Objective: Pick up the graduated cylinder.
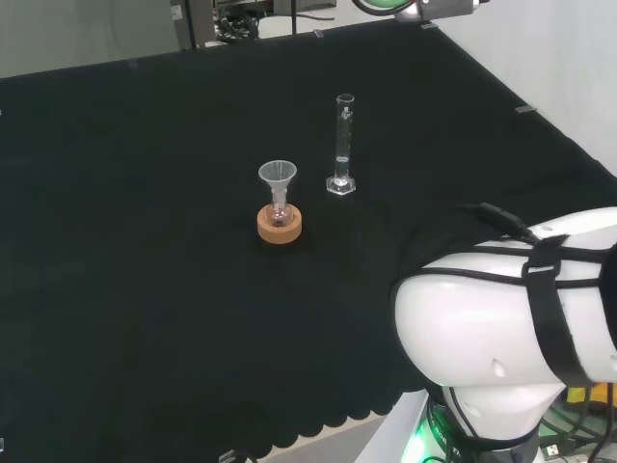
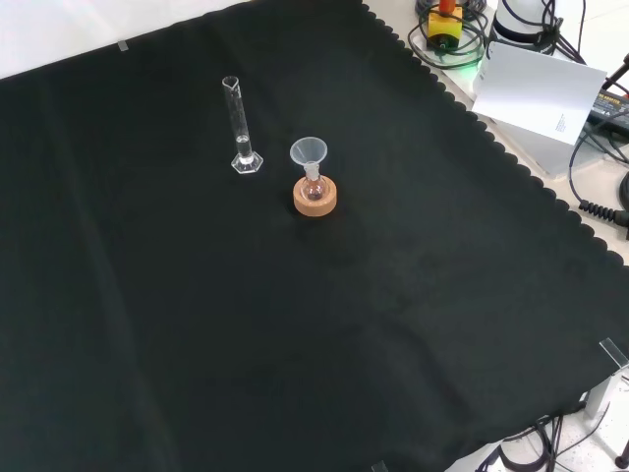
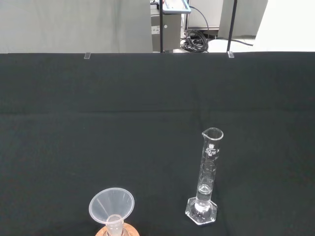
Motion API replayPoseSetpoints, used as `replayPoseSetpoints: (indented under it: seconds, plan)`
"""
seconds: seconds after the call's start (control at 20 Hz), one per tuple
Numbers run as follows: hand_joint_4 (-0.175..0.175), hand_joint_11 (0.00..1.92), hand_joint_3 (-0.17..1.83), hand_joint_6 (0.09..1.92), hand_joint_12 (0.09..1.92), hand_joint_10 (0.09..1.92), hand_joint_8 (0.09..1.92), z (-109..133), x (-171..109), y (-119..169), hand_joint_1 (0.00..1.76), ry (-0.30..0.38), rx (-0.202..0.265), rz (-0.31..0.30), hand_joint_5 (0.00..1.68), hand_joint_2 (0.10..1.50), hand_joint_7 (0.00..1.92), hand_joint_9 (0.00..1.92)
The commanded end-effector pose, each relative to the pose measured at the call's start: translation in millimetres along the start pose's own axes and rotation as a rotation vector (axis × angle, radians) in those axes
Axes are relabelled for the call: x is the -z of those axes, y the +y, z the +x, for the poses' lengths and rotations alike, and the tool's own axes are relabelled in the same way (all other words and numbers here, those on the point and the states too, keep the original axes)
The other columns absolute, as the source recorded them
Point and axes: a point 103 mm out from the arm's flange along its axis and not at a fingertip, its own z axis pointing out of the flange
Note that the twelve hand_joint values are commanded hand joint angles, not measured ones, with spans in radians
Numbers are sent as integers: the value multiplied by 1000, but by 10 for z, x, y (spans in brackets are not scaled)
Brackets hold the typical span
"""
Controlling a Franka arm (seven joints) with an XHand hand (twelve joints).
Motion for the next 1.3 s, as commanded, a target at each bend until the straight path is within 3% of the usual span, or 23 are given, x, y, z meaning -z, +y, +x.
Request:
replayPoseSetpoints:
  seconds: [0.05,0.25,0.8,1.3]
  plan:
    - [-35,0,77,87,1380,87,447,132,-33,-17,6,-34,5,12,262,1383,0,435]
    - [-36,0,77,87,1381,87,448,67,-109,37,9,-25,-10,31,265,1382,0,438]
    - [-39,0,74,87,1385,87,456,-442,-487,310,18,23,-86,49,274,1378,0,443]
    - [-50,22,56,87,1390,87,518,-805,-992,707,127,94,-80,13,311,1341,62,508]
